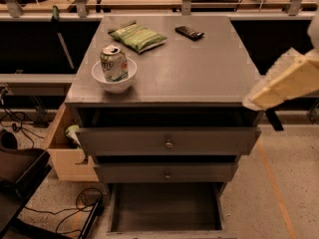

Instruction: Pick 7up can from white bowl and place on counter

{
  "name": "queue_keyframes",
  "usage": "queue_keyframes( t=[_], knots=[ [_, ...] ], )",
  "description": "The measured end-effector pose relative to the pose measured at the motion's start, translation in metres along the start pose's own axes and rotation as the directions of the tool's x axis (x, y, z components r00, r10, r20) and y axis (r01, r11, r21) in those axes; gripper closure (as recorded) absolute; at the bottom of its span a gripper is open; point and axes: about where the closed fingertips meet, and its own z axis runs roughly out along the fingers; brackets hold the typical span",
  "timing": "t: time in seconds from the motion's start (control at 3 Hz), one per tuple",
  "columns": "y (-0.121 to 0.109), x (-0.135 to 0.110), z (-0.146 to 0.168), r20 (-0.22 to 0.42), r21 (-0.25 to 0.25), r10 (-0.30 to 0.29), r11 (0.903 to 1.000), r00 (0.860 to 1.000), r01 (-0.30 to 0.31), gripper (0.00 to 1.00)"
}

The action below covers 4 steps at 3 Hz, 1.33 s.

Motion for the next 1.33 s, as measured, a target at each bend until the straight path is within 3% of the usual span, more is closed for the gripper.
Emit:
queue_keyframes(
  t=[0.33, 0.67, 1.0, 1.33],
  knots=[
    [-0.007, -0.067, 0.051, 0.22, -0.039, 0.053, 0.9982, 0.974, -0.046, 0.0],
    [-0.016, -0.153, 0.136, 0.489, -0.125, 0.169, 0.9845, 0.855, -0.123, 0.0],
    [-0.009, -0.205, 0.192, 0.612, -0.245, 0.311, 0.9489, 0.727, -0.199, 0.0],
    [0.008, -0.236, 0.226, 0.659, -0.375, 0.446, 0.8928, 0.606, -0.25, 0.0]
  ],
)
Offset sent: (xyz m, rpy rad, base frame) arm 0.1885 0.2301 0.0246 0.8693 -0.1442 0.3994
